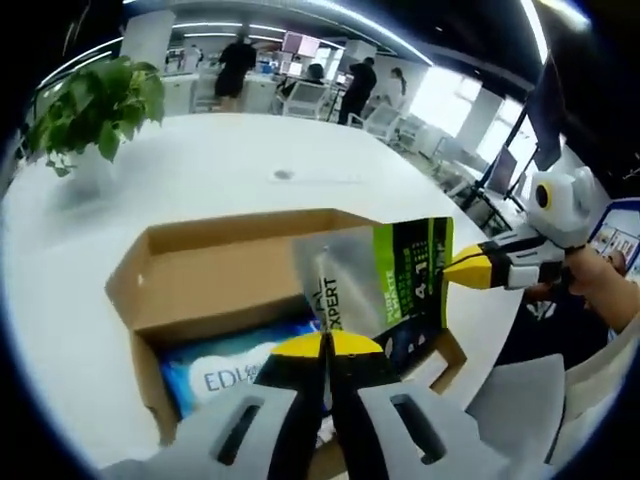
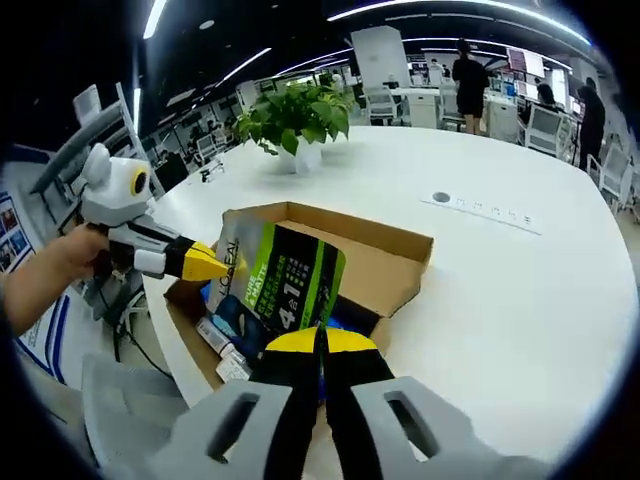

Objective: Operate the shoe box by opening the lid, removing the specified soft item, and placing it in the target area until the item is outside and the box remains undamaged.

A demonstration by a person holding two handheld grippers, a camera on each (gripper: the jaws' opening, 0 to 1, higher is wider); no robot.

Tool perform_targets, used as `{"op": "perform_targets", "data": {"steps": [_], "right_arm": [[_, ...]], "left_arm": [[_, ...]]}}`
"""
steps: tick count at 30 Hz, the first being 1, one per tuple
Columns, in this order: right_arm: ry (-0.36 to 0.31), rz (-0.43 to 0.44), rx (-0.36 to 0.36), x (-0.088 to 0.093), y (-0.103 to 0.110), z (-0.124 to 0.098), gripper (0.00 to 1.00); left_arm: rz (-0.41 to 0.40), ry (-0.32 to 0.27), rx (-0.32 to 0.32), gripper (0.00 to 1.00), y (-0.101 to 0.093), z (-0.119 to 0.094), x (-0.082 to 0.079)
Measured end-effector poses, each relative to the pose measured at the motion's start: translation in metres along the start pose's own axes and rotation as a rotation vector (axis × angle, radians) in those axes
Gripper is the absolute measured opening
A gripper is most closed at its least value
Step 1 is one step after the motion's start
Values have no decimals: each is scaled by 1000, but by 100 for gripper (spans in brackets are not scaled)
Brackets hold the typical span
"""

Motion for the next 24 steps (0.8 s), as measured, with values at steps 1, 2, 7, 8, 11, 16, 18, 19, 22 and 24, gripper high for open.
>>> {"op": "perform_targets", "data": {"steps": [1,2,7,8,11,16,18,19,22,24], "right_arm": [[-1,3,3,0,-1,-2,0],[-4,10,8,1,-4,-6,0],[-9,34,32,5,-14,-18,0],[-8,39,38,6,-16,-21,0],[-5,47,52,9,-21,-26,0],[6,57,77,15,-32,-36,0],[11,60,89,17,-37,-39,0],[12,62,93,19,-39,-41,0],[17,73,105,23,-45,-46,0],[20,79,113,26,-49,-50,0]], "left_arm": [[3,2,4,0,-2,1,-1],[8,4,9,0,-6,3,-1],[20,15,31,0,-19,13,-2],[25,21,36,0,-22,15,-2],[34,30,45,0,-29,21,-2],[39,38,61,0,-41,31,-4],[42,43,69,0,-46,35,-4],[47,46,72,0,-49,38,-4],[53,55,82,0,-56,45,-4],[58,62,89,0,-61,49,-4]]}}
Point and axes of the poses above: the point that each gripper's makers call its tool centre point, and the gripper's own axes: z roughly forward along the fingers, y roughly to its left, x roughly out of its underside, the point moved 9 cm from there along -z, roughly backward along the fingers, and after that the axes turned 12 degrees about -z, right-handed, at the moved point
